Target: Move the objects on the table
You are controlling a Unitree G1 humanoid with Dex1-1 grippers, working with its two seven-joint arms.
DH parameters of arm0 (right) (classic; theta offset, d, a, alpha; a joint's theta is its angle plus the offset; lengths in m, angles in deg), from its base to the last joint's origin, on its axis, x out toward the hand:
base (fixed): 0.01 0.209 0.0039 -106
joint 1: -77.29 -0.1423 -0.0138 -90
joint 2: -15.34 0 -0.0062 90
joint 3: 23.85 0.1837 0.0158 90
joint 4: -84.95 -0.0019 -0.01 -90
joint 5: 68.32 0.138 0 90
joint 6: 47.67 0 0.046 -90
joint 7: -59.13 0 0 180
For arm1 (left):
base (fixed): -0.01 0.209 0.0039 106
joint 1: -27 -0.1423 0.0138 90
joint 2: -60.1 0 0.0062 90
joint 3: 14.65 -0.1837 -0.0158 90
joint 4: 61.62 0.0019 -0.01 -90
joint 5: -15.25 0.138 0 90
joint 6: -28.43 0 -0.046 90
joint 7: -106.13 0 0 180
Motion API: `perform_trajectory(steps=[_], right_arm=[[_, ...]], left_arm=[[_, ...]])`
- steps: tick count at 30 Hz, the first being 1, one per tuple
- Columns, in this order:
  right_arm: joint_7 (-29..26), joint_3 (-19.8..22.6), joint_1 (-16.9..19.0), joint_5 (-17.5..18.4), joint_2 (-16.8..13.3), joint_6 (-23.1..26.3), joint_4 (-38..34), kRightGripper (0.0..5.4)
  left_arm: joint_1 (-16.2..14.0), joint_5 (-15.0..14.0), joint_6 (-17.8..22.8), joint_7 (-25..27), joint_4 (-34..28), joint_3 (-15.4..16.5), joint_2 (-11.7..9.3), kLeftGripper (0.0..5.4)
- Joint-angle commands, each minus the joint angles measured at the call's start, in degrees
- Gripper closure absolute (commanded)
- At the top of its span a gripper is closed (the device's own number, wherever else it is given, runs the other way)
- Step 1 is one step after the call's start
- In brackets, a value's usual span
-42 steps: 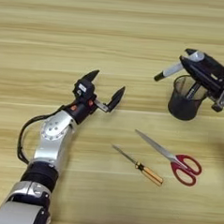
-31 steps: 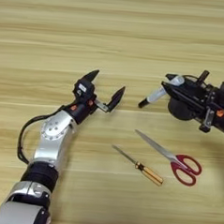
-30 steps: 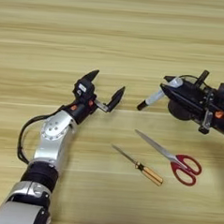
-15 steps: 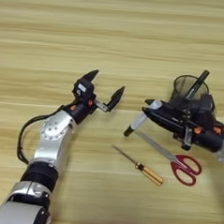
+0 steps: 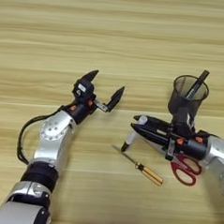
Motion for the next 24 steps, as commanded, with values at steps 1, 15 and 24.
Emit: perform_trajectory(steps=[1,15,24], right_arm=[[0.3,0.7,-0.5,-1.0,0.1,-0.6,1.1,4.66],[0.2,1.0,0.9,-2.7,-1.2,-2.5,4.9,4.66],[0.0,2.9,3.8,-5.0,-4.1,-4.8,7.6,4.66]], left_arm=[[0.6,0.5,-0.6,-0.3,0.3,0.1,0.1,0.00],[0.7,0.6,-0.6,-0.4,0.3,0.1,0.1,0.00],[0.9,0.7,-0.6,-0.4,0.6,0.1,0.1,0.00]])
